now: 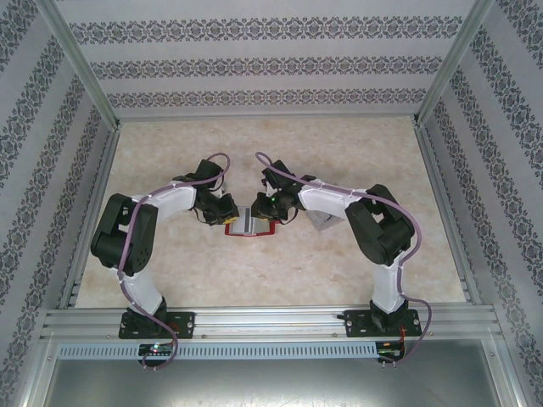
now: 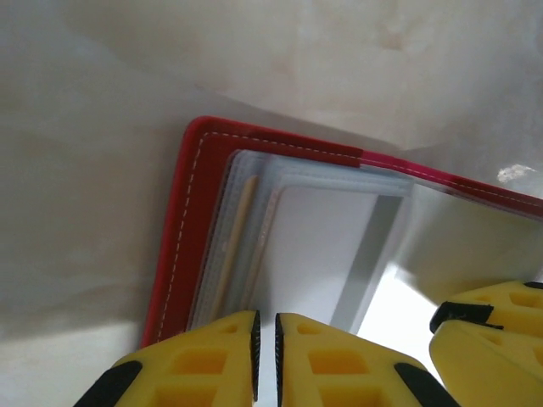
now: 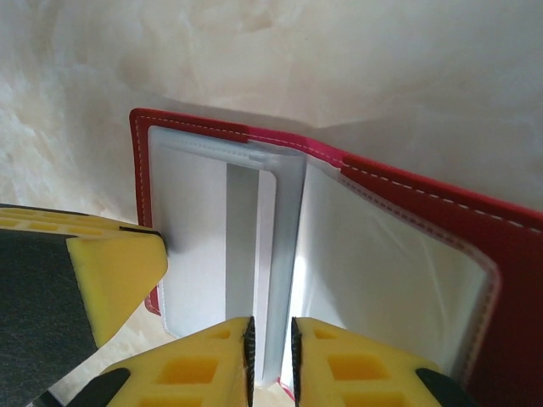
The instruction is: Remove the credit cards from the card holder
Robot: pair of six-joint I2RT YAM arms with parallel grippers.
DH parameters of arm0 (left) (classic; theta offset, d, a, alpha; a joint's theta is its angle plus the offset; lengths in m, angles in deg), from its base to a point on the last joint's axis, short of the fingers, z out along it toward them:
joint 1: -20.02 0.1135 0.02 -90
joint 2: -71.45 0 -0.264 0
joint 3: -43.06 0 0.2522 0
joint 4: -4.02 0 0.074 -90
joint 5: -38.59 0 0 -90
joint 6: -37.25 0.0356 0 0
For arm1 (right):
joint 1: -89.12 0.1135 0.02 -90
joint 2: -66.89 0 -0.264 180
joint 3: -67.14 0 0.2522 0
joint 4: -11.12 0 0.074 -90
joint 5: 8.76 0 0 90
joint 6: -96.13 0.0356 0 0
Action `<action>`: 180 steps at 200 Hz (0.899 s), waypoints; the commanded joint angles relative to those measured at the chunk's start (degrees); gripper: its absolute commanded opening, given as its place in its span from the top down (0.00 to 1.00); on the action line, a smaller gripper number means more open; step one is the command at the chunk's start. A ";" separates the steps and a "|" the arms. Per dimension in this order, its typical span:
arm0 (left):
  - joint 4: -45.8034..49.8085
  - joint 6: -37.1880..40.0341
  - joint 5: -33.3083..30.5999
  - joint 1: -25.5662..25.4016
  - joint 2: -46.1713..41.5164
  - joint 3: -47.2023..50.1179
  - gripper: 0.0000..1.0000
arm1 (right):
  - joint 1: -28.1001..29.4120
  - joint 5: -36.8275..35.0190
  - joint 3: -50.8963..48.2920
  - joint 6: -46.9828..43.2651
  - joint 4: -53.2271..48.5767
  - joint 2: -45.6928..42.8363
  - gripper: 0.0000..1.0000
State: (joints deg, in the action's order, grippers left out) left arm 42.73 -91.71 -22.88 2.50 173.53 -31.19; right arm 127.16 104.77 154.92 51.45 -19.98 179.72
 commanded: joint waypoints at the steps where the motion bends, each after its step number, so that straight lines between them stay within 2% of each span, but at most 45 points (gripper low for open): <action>1: 1.84 1.17 -1.08 -0.03 1.05 -0.75 0.85 | 0.55 1.54 1.88 1.21 -0.11 1.47 0.78; 102: 2.13 0.73 -1.56 0.02 1.43 0.01 0.88 | -0.61 5.80 1.78 2.03 3.72 4.89 0.78; 127: 0.88 1.97 0.88 0.01 -0.26 -1.05 0.87 | -0.92 6.13 1.44 2.06 4.29 5.21 0.80; 180: 2.13 3.98 -0.10 -0.05 0.22 -3.34 0.86 | -1.58 4.99 0.62 1.54 3.82 5.29 0.82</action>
State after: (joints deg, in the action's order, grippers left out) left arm 43.10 -89.55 -22.79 2.50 173.95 -33.29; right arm 126.11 109.84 155.95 52.92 -16.07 183.72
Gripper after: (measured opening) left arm 0.140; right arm 0.183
